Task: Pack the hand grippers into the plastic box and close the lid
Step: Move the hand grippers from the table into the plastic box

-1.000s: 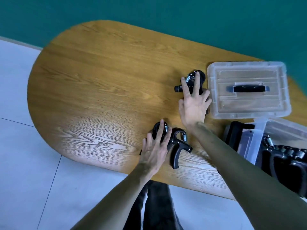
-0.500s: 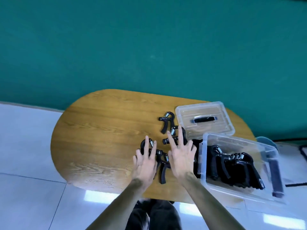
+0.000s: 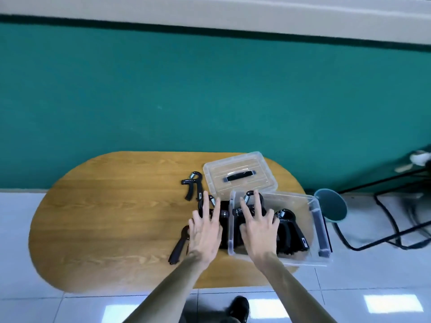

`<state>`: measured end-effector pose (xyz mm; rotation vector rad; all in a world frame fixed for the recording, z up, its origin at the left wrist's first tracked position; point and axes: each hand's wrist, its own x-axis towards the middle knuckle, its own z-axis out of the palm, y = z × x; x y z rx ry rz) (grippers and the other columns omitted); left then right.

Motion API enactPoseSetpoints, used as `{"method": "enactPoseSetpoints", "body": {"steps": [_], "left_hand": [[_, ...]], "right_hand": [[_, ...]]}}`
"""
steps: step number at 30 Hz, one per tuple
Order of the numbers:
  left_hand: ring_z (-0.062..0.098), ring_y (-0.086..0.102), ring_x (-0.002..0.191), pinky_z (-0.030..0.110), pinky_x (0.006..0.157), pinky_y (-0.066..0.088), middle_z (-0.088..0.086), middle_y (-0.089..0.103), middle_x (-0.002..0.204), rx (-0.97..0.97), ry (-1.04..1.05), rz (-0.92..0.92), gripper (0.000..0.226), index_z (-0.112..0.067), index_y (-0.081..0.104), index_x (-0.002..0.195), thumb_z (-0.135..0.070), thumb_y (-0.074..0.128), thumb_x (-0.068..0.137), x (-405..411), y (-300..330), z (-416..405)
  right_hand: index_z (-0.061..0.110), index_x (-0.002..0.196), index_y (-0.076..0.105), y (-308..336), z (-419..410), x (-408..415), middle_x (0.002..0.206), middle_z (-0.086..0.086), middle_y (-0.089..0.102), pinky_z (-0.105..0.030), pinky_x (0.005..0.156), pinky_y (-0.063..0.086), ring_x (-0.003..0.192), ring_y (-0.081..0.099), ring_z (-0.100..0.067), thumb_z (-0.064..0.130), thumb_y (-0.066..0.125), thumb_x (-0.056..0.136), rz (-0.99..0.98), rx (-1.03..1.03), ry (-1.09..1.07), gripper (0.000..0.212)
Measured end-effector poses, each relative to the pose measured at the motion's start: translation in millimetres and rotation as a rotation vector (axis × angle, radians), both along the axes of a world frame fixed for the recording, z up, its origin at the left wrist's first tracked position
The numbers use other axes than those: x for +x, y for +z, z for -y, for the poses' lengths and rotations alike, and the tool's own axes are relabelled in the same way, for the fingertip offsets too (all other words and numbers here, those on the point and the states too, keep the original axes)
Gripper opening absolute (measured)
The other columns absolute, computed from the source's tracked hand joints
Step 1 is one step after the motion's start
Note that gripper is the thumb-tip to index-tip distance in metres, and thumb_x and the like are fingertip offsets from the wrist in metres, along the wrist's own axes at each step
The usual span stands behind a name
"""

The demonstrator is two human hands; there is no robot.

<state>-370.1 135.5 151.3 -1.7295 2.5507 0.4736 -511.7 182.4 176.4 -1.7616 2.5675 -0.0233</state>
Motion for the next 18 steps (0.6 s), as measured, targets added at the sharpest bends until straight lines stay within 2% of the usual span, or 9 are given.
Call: {"method": "enactPoseSetpoints", "body": {"steps": [2, 4, 7, 10, 18], "left_hand": [[0.025, 0.036, 0.101, 0.04, 0.091, 0.039, 0.014, -0.035, 0.163, -0.009, -0.025, -0.011, 0.078, -0.024, -0.014, 0.162, -0.018, 0.039, 0.105, -28.5, -0.2, -7.8], [0.026, 0.038, 0.102, 0.041, 0.092, 0.041, 0.013, -0.029, 0.166, -0.024, -0.039, -0.016, 0.077, -0.023, -0.008, 0.163, -0.019, 0.041, 0.104, -57.3, -2.4, -16.0], [0.032, 0.04, 0.114, 0.044, 0.097, 0.042, 0.014, -0.018, 0.169, -0.018, -0.039, -0.024, 0.074, -0.021, 0.003, 0.164, -0.021, 0.044, 0.103, -103.8, -7.6, -27.8], [0.031, 0.042, 0.114, 0.043, 0.098, 0.042, 0.015, -0.018, 0.169, 0.013, -0.025, -0.013, 0.072, -0.021, 0.002, 0.164, -0.023, 0.042, 0.104, -136.9, -12.6, -33.2], [0.03, 0.041, 0.115, 0.041, 0.096, 0.041, 0.014, -0.011, 0.17, 0.073, 0.04, 0.082, 0.07, -0.022, 0.006, 0.163, -0.026, 0.044, 0.105, -170.8, -53.8, -24.9]], "right_hand": [[0.029, 0.146, 0.046, -5.6, -14.4, -25.5, 0.164, -0.012, 0.024, -0.053, 0.076, 0.047, 0.096, 0.049, -0.042, 0.016, 0.078, 0.069, 0.015, 0.009, -0.033, 0.085], [0.03, 0.147, 0.045, -11.2, -25.2, -49.4, 0.164, -0.011, 0.023, -0.051, 0.075, 0.046, 0.098, 0.049, -0.041, 0.016, 0.076, 0.07, 0.04, 0.033, -0.065, 0.084], [0.031, 0.148, 0.043, -22.6, -37.8, -86.7, 0.165, -0.011, 0.021, -0.046, 0.072, 0.043, 0.092, 0.046, -0.036, 0.017, 0.073, 0.072, 0.067, 0.057, -0.132, 0.083], [0.03, 0.146, 0.047, -35.1, -45.4, -119.3, 0.164, -0.011, 0.026, -0.047, 0.071, 0.044, 0.09, 0.048, -0.038, 0.017, 0.075, 0.07, 0.093, 0.059, -0.154, 0.082], [0.031, 0.15, 0.039, -79.7, -42.3, -166.2, 0.166, -0.009, 0.02, -0.049, 0.079, 0.044, 0.096, 0.048, -0.038, 0.022, 0.07, 0.08, 0.135, 0.116, -0.149, 0.077]]}}
